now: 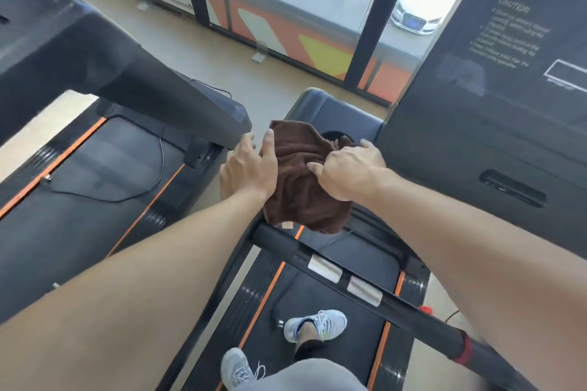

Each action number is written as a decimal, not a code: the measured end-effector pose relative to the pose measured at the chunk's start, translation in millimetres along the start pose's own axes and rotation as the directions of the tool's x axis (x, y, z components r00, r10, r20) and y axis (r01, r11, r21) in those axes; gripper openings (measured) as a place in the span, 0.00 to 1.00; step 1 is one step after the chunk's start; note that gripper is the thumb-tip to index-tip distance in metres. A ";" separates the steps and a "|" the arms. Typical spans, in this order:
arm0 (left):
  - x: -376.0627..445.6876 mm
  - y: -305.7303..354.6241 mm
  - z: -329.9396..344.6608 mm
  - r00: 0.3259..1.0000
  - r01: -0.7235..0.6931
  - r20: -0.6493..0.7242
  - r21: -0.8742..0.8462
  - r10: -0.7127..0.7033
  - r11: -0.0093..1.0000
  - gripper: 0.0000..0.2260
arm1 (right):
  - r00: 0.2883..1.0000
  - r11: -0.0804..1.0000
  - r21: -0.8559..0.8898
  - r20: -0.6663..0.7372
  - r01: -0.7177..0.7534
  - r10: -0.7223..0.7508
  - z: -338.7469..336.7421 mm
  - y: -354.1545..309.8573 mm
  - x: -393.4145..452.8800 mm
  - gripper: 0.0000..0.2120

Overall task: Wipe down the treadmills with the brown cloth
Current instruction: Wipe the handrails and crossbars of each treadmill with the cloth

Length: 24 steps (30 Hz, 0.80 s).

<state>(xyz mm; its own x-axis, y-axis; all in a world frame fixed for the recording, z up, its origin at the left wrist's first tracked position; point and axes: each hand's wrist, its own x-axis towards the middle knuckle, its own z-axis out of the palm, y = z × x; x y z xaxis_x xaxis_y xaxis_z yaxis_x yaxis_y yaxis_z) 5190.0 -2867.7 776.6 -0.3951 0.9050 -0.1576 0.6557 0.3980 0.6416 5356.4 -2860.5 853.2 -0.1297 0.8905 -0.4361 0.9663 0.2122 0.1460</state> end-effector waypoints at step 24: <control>3.9 4.3 0.4 0.999 0.008 0.038 0.020 -0.009 1.000 0.39 | 0.996 0.957 0.280 -0.019 -0.074 0.083 15.3 -19.2 17.4 0.10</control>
<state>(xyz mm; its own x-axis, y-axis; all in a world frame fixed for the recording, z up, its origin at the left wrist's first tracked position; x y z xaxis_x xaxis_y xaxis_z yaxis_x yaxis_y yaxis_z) 5191.5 -2862.4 778.5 -0.3759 0.9066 -0.1916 0.6653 0.4079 0.6253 5339.0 -2855.3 829.2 -0.0534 0.9126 -0.4054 0.9967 0.0241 -0.0770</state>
